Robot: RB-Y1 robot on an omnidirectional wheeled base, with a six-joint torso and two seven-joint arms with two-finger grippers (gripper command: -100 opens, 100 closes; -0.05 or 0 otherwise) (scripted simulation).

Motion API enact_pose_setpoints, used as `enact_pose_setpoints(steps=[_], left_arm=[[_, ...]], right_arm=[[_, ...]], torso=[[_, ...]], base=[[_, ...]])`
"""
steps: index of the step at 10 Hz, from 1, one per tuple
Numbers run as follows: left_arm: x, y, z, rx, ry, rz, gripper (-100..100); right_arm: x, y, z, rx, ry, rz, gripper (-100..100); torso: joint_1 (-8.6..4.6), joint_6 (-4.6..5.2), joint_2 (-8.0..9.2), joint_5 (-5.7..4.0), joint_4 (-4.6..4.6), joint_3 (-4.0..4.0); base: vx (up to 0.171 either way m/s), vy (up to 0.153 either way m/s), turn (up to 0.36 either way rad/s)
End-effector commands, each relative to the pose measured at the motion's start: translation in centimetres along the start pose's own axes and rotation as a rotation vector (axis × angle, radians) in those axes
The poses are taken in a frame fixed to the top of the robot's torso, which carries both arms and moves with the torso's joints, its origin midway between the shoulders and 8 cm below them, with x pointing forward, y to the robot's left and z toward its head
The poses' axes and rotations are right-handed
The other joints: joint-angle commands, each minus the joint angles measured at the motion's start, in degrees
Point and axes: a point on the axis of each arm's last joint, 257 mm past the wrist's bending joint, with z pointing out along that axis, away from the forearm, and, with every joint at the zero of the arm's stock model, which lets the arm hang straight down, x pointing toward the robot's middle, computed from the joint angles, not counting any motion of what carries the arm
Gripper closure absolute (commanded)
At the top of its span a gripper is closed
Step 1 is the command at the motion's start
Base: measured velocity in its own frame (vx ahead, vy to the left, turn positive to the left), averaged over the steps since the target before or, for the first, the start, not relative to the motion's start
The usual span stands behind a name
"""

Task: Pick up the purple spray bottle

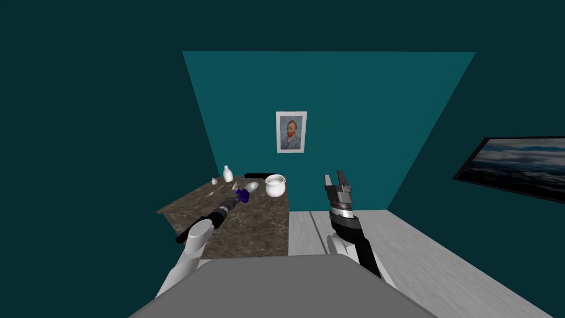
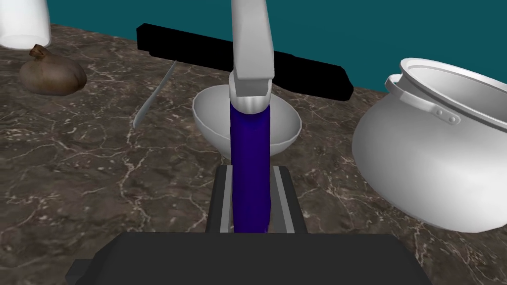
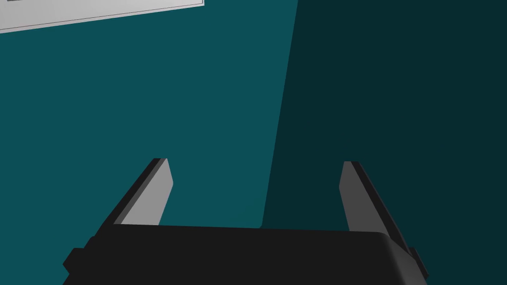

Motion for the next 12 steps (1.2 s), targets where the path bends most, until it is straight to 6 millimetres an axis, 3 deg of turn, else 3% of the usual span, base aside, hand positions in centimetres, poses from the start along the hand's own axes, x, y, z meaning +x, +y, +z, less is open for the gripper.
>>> enact_pose_setpoints(steps=[1,3,4,7,8,9,12], left_arm=[[0.3,-1.1,-1.9,-0.002,0.0,0.011,100],[0.9,-1.7,-3.7,0.013,0.009,0.043,100],[1.3,-3.1,-5.5,0.013,0.006,0.064,100],[1.4,-3.5,-8.0,0.024,0.001,0.088,100],[2.0,-3.3,-8.0,0.021,0.01,0.095,100],[2.6,-4.3,-10.1,0.017,0.006,0.125,100],[3.2,-4.0,-12.3,0.019,0.004,0.16,100]], right_arm=[[0.0,0.0,0.0,0.0,0.0,0.0,0],[0.0,0.0,0.0,0.0,0.0,0.0,0],[0.0,0.0,0.0,0.0,0.0,0.0,0],[0.0,0.0,0.0,0.0,0.0,0.0,0],[0.0,0.0,0.0,0.0,0.0,0.0,0],[0.0,0.0,0.0,0.0,0.0,0.0,0],[0.0,0.0,0.0,0.0,0.0,0.0,0]], torso=[[0.0,0.0,0.0,0.0,0.0,0.0],[0.0,-0.05,0.0,-0.04,-0.02,-0.02],[0.08,-0.05,0.14,-0.05,0.03,0.07],[-0.06,-0.02,0.01,-0.1,-0.01,-0.01],[0.0,-0.02,0.18,-0.1,0.03,0.09],[0.03,0.0,0.26,-0.1,0.06,0.15],[-0.17,0.02,0.02,-0.16,0.0,0.0]], base=[[0.108,-0.064,-0.085],[0.037,-0.019,0.011],[0.095,-0.064,-0.17],[0.057,-0.033,-0.024],[-0.011,0.004,0.004],[0.069,-0.053,-0.164],[0.062,-0.035,-0.027]])
